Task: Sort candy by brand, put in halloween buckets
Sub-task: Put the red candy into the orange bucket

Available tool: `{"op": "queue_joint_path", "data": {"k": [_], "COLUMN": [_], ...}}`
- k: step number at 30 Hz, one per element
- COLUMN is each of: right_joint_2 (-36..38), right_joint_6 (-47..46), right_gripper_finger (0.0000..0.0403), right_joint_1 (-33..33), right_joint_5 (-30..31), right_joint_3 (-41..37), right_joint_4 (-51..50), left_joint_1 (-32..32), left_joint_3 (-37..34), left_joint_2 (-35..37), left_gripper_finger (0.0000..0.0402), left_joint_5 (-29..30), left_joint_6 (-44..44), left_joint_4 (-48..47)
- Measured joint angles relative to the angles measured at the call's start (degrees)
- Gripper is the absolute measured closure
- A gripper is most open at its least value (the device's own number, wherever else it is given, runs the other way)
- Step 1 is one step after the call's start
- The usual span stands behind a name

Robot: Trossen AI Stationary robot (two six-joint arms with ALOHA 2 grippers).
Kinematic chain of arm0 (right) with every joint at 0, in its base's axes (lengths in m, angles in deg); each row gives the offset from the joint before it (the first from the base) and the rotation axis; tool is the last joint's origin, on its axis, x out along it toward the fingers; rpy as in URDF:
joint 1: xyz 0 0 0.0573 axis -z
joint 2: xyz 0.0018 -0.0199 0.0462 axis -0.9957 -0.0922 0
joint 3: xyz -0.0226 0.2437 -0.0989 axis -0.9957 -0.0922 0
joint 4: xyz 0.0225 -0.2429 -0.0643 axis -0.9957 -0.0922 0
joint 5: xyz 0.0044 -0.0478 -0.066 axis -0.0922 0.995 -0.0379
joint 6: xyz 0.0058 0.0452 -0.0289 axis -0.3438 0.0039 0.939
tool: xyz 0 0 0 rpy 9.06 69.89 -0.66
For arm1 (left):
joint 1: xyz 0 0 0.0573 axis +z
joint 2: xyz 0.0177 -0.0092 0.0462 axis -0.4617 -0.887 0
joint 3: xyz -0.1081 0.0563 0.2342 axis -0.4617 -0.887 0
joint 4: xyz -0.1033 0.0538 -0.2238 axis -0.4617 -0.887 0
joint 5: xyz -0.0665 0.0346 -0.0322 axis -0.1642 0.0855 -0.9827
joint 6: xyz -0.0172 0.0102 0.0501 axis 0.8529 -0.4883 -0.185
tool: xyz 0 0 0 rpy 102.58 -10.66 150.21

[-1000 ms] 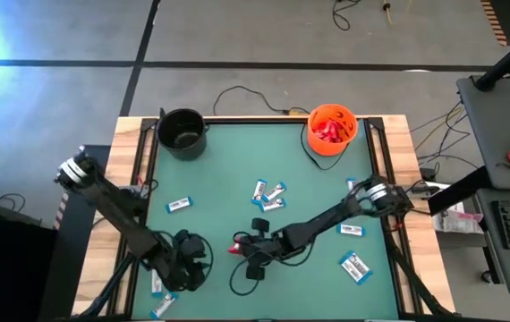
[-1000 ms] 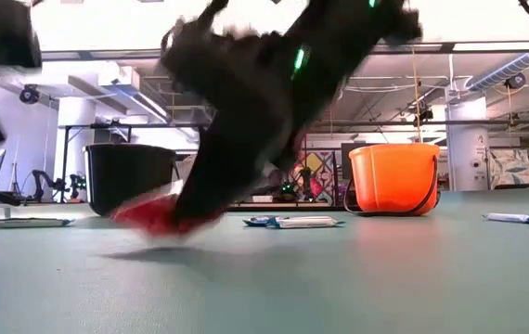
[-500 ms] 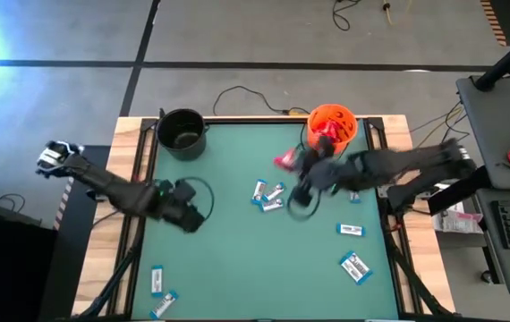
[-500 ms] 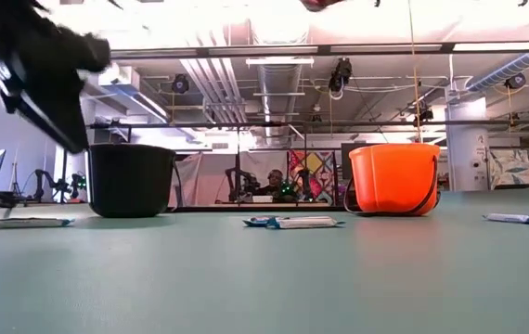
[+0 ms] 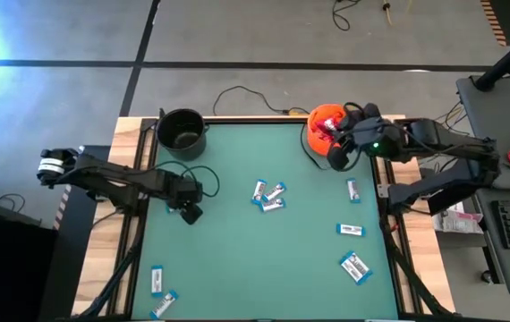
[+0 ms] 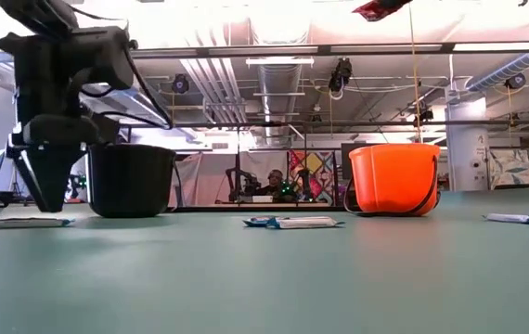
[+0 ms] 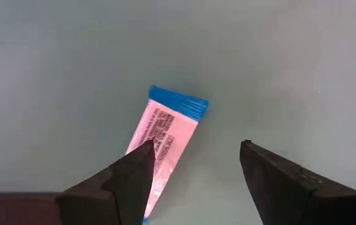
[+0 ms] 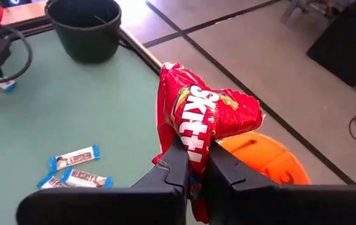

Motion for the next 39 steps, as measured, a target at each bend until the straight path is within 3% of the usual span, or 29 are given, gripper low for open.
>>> {"op": "queue_joint_path", "data": {"k": [8, 13, 17, 20, 23, 27, 32, 36, 39], "right_joint_2": [0.6, -1.5, -3.9, -5.8, -7.8, -10.3, -12.0, -10.8, -7.6], "right_joint_6": [3.4, 4.8, 5.1, 4.6, 3.0, -2.2, -1.7, -1.5, -1.4], "right_gripper_finger": [0.0385, 0.0385, 0.0385, 0.0385, 0.0385, 0.0383, 0.0347, 0.0283, 0.0231], "right_joint_1": [6.8, 12.0, 16.0, 20.9, 26.9, 33.7, 37.2, 37.0, 36.2], "right_joint_5": [-0.2, -6.4, -8.6, -9.3, -13.1, -13.0, -14.4, -15.3, -14.9], "right_joint_3": [-1.6, -2.5, -3.7, -6.5, -10.4, -15.8, -20.1, -20.3, -20.1], "right_joint_4": [0.2, 0.3, 0.4, 0.2, 1.0, 5.1, 10.9, 11.0, 11.1], "left_joint_1": [-0.1, -0.2, -0.1, -0.5, -0.7, -0.7, -1.3, -2.5, -3.6], "left_joint_3": [-2.0, -0.7, 2.4, 7.7, 12.6, 13.8, 9.5, 3.1, -3.9], "left_joint_2": [-3.3, -6.4, -11.6, -14.6, -15.5, -14.6, -11.2, -6.6, -1.6], "left_gripper_finger": [0.0189, 0.0193, 0.0193, 0.0193, 0.0193, 0.0191, 0.0169, 0.0143, 0.0127], "left_joint_5": [3.9, 2.9, 7.0, 5.5, 4.6, 6.2, 7.6, 8.3, 8.1], "left_joint_6": [0.7, -1.4, -3.2, -5.9, -6.7, -9.2, -14.8, -21.7, -27.3], "left_joint_4": [10.1, 28.7, 42.2, 39.9, 29.5, 22.1, 22.5, 26.5, 35.0]}}
